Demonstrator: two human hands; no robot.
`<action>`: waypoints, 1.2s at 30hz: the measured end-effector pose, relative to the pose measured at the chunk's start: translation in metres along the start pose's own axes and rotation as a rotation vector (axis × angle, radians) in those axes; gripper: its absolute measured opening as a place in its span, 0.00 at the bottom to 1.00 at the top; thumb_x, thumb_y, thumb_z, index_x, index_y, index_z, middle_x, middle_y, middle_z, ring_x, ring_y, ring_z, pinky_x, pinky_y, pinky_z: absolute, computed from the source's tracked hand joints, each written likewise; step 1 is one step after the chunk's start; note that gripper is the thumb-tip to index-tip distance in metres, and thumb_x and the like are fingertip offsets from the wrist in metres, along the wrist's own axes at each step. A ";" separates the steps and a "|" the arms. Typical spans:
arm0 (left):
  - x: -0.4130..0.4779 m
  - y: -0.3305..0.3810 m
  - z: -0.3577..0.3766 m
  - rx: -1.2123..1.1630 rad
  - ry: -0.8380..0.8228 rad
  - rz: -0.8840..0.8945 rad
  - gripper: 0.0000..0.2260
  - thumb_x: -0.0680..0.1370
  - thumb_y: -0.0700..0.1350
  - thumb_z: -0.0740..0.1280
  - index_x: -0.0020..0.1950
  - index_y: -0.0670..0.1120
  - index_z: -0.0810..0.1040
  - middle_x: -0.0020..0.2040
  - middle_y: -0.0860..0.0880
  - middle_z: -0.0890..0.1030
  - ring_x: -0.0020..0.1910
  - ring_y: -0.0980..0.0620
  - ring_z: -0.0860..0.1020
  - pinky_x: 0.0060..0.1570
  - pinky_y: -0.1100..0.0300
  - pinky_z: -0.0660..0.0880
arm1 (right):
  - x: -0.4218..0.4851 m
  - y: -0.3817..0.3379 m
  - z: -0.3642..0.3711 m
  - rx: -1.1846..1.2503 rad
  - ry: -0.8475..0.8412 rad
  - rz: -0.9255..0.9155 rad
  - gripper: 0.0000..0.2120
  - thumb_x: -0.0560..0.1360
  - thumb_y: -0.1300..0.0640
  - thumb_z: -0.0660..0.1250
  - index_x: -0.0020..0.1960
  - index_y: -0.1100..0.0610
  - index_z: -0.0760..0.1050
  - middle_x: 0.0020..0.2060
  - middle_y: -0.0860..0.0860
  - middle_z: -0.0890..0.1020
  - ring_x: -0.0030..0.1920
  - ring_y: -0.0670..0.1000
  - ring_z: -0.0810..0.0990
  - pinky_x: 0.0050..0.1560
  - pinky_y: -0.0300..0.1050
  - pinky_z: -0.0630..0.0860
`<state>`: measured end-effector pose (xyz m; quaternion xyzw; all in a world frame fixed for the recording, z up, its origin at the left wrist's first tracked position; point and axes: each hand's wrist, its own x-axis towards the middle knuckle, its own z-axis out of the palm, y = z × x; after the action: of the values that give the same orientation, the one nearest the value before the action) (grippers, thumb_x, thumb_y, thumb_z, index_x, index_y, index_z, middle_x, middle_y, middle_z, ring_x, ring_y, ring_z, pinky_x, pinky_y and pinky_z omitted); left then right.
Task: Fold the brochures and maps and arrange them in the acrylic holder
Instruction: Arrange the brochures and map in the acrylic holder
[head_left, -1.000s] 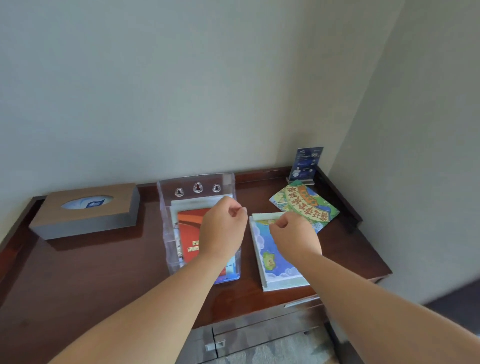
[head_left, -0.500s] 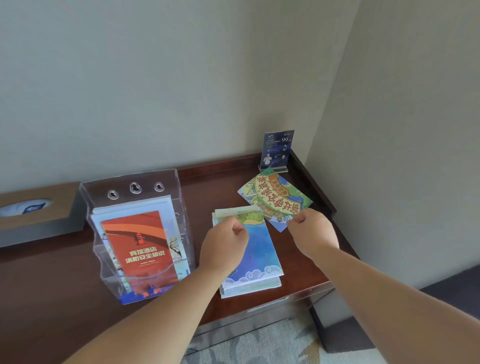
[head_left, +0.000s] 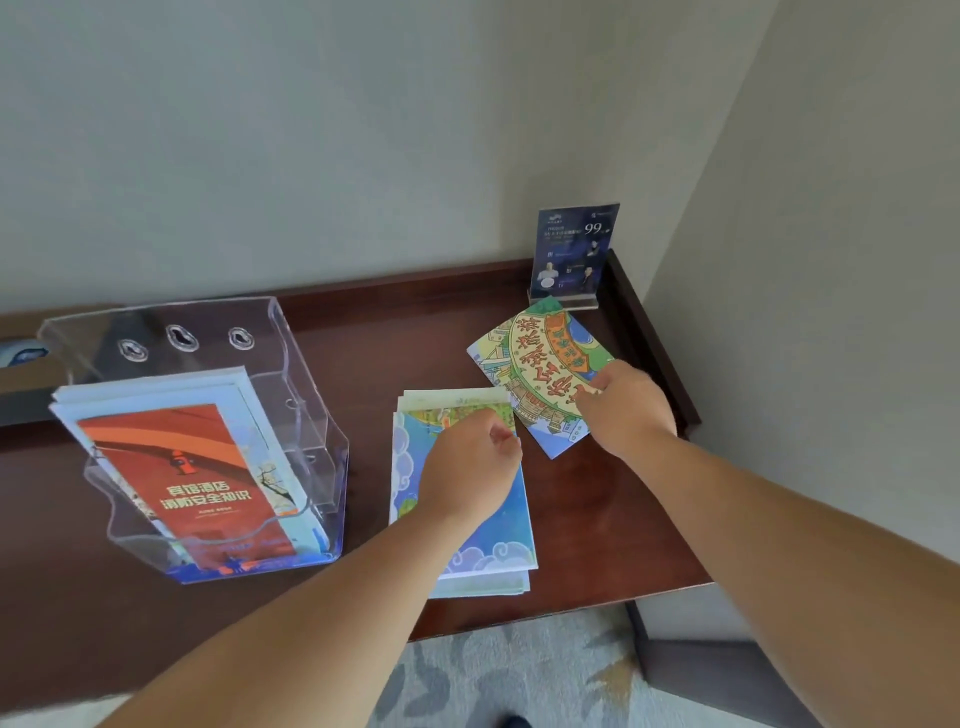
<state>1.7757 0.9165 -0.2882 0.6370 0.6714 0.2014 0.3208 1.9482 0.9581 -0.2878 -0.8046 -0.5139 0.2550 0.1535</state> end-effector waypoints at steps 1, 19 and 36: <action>0.002 -0.001 0.001 0.004 -0.001 0.001 0.08 0.78 0.44 0.61 0.45 0.44 0.78 0.43 0.49 0.81 0.44 0.50 0.77 0.43 0.52 0.73 | 0.007 0.001 0.001 -0.050 0.011 -0.015 0.16 0.77 0.53 0.66 0.62 0.58 0.72 0.54 0.55 0.75 0.49 0.56 0.77 0.40 0.45 0.74; 0.008 -0.004 -0.004 -0.019 -0.025 -0.006 0.08 0.78 0.42 0.60 0.46 0.43 0.79 0.45 0.49 0.81 0.46 0.49 0.78 0.44 0.53 0.74 | 0.024 0.005 -0.018 -0.084 0.023 0.048 0.06 0.77 0.60 0.65 0.47 0.63 0.74 0.41 0.57 0.76 0.39 0.56 0.76 0.32 0.41 0.67; -0.003 0.068 -0.058 -0.213 0.003 0.067 0.31 0.66 0.68 0.68 0.63 0.52 0.73 0.57 0.52 0.75 0.60 0.47 0.75 0.61 0.49 0.73 | -0.123 -0.055 0.005 0.863 -0.092 -0.059 0.07 0.76 0.62 0.63 0.52 0.55 0.72 0.46 0.55 0.83 0.46 0.60 0.83 0.46 0.64 0.80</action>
<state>1.7845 0.9286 -0.2000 0.6212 0.6249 0.2831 0.3788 1.8622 0.8696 -0.2331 -0.6394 -0.3895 0.4774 0.4599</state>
